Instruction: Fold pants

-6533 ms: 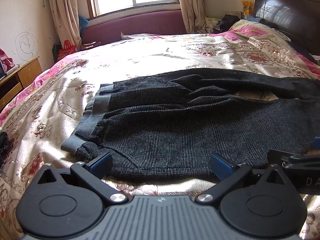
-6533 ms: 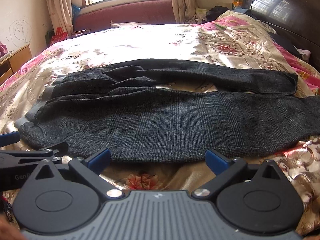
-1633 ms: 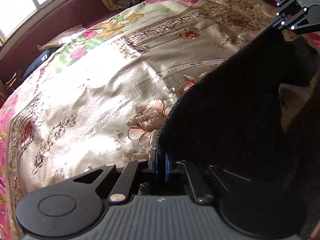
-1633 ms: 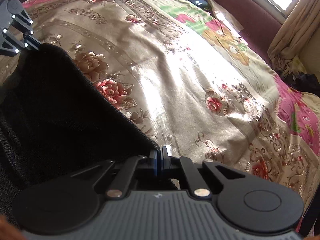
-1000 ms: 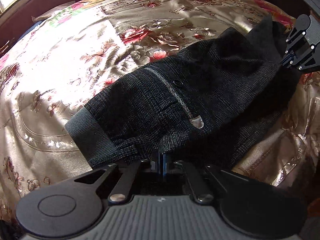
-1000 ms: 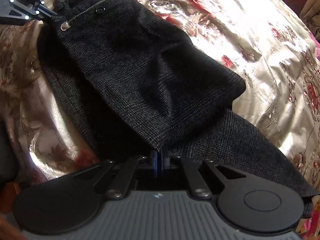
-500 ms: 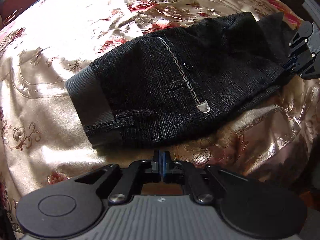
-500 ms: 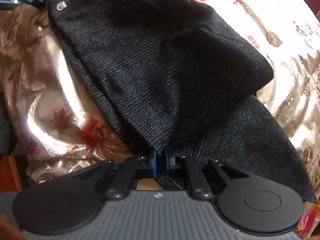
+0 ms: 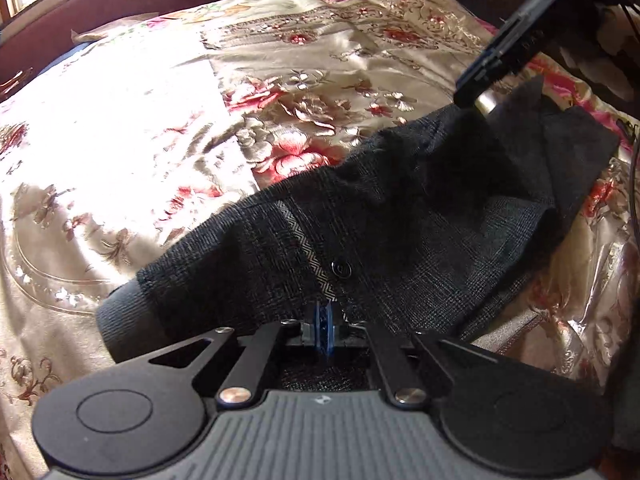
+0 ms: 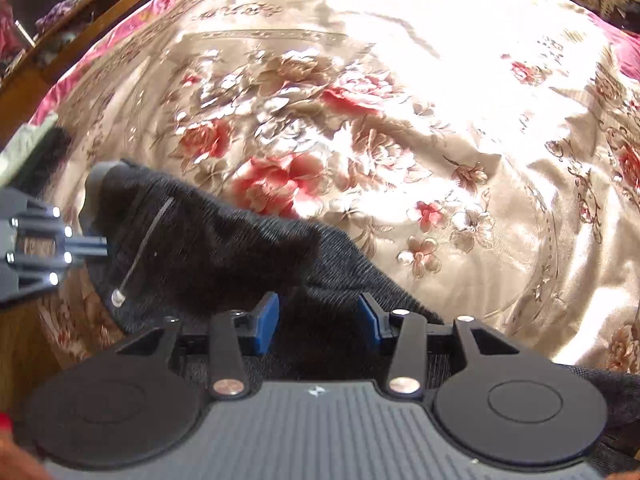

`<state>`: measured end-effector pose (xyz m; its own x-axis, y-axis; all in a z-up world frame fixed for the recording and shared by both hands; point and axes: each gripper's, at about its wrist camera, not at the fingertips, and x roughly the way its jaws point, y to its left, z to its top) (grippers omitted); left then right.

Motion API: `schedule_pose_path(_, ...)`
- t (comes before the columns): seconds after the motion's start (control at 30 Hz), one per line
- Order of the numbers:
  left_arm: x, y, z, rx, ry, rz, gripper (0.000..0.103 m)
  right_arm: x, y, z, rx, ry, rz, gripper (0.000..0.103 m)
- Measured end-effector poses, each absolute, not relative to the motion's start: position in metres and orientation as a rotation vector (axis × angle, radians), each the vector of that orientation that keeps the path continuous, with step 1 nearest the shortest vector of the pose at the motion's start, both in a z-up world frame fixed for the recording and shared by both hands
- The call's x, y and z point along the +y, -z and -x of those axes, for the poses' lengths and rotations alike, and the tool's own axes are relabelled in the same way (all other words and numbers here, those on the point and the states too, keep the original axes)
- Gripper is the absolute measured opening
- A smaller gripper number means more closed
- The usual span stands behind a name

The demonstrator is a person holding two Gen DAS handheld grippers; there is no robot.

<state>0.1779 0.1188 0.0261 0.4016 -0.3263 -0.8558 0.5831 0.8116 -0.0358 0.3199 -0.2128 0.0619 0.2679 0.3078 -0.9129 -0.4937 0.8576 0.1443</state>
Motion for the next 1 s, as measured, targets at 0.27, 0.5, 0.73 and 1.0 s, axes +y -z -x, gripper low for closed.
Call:
schedule_pose_path(0.27,0.133,-0.004,-0.178,1.154,0.525,-0.244,0.025,-0.216,0.024,-0.377,1.47,-0.689,-0.09,0.052)
schedule_pose_path(0.5,0.121,-0.007,-0.185,1.166,0.547,-0.299,0.026,-0.208,0.016,-0.369,1.376,-0.806,-0.245,0.052)
schedule_pose_path(0.73,0.104,-0.007,-0.186,1.215,0.54,-0.388,0.026,-0.253,0.017,-0.398,1.204,-0.613,-0.499,0.052)
schedule_pose_path(1.0,0.013,-0.053,-0.192,1.044,0.645,-0.401,0.026,-0.4,-0.031,-0.305,1.112,-0.234,-0.361,0.052)
